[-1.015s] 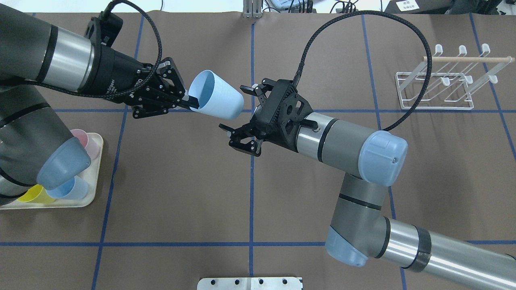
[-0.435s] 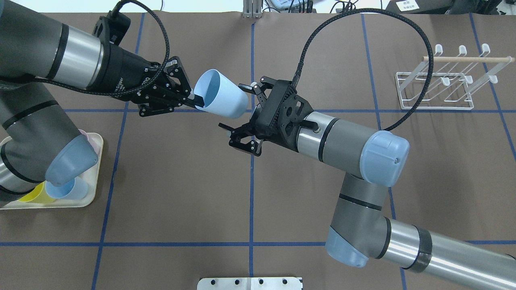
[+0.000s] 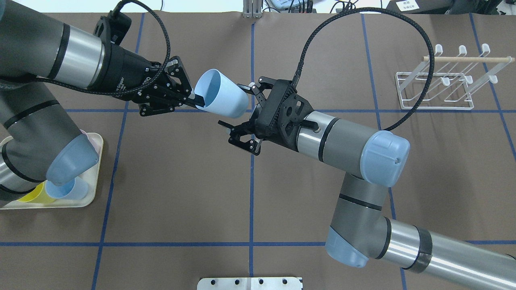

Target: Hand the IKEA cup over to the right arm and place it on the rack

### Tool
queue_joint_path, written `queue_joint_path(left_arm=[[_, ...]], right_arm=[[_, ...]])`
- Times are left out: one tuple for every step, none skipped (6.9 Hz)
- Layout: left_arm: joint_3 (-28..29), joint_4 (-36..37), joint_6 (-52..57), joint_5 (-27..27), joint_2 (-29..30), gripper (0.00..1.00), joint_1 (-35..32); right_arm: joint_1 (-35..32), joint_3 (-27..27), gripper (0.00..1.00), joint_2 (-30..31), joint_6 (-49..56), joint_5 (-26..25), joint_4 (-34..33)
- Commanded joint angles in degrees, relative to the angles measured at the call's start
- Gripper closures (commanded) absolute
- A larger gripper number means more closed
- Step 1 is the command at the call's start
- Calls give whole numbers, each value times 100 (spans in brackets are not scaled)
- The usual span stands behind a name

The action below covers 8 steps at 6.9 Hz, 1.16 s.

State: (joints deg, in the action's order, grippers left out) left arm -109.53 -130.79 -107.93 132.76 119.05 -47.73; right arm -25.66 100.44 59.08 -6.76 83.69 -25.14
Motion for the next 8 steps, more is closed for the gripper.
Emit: queue_joint_path(left_arm=[[20, 1, 0, -5, 48, 100, 0], [37, 1, 0, -5, 57, 100, 0], [37, 1, 0, -5, 57, 100, 0], [37, 1, 0, -5, 57, 100, 0], [37, 10, 0, 4, 57, 100, 0], [37, 1, 0, 4, 66, 100, 0], [29, 1, 0, 4, 83, 79, 0], [29, 1, 35, -5, 110, 14, 0]], right_arm=[[0, 2, 22, -1, 0, -2, 0], [0, 10, 24, -1, 0, -10, 9], [0, 37, 27, 7, 0, -80, 9], [9, 37, 27, -1, 0, -107, 9], [9, 46, 30, -1, 0, -107, 0], [17, 37, 40, 7, 0, -107, 9], [18, 37, 45, 8, -9, -116, 0], [26, 37, 50, 8, -9, -151, 0]])
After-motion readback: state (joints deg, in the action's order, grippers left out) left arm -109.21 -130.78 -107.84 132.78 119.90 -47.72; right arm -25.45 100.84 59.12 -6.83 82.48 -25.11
